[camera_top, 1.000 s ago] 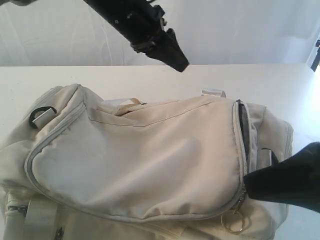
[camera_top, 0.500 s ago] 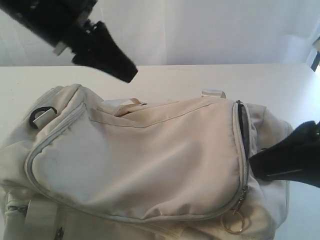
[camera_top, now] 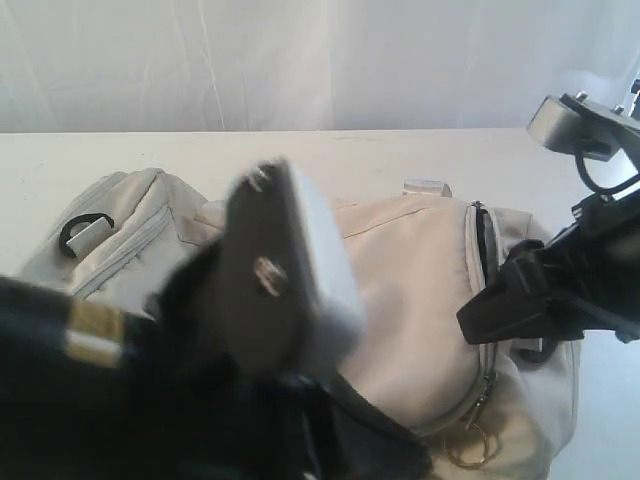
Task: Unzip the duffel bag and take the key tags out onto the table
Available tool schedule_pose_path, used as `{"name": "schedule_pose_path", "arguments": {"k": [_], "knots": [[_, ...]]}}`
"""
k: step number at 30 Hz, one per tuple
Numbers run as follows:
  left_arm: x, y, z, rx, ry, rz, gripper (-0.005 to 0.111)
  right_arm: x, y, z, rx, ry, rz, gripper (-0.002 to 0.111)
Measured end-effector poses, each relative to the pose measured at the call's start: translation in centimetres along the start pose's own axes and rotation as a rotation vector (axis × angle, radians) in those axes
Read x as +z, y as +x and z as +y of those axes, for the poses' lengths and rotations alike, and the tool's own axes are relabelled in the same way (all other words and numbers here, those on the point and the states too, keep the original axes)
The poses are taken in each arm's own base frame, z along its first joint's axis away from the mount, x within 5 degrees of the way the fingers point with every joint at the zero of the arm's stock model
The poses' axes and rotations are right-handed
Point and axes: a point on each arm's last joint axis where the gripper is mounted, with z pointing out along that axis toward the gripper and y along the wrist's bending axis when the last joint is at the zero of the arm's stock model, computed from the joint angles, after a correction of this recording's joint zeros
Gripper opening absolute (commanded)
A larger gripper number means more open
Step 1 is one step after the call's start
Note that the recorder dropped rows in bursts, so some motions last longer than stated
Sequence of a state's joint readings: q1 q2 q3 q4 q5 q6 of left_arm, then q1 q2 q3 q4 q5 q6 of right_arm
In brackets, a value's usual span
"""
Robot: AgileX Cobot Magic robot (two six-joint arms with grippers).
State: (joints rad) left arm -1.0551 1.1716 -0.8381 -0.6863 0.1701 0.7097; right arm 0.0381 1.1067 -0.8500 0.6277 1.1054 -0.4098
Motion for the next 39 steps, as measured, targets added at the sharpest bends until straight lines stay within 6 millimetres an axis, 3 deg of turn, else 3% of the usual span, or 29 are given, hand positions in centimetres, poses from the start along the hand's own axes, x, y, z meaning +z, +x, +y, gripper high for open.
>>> {"name": "schedule_pose_path", "arguments": {"k": [4,12,20,28,39], "knots": [[4.0,0.8,-0.9,0.139,-0.056,0.005,0.000,0.6,-0.3,-0.2,0.025,-0.020,0.017,0.045],[7.8,2.7,-0.6,0.175,-0.068,0.094,0.003,1.1,-0.8,-0.2,0.019,-0.057,-0.003,0.021],[8.2,2.9,-0.4,0.185,-0.082,0.095,0.045,1.5,-1.2,-0.6,0.033,-0.050,-0.009,0.004],[8.1,2.1,0.3,0.204,-0.165,0.026,0.046,1.5,-1.2,-0.6,0.033,-0.050,-0.011,0.001],[9.7,3.4,1.2,0.206,-0.214,0.072,0.046,1.5,-1.2,-0.6,0.035,-0.054,-0.009,0.001]]}}
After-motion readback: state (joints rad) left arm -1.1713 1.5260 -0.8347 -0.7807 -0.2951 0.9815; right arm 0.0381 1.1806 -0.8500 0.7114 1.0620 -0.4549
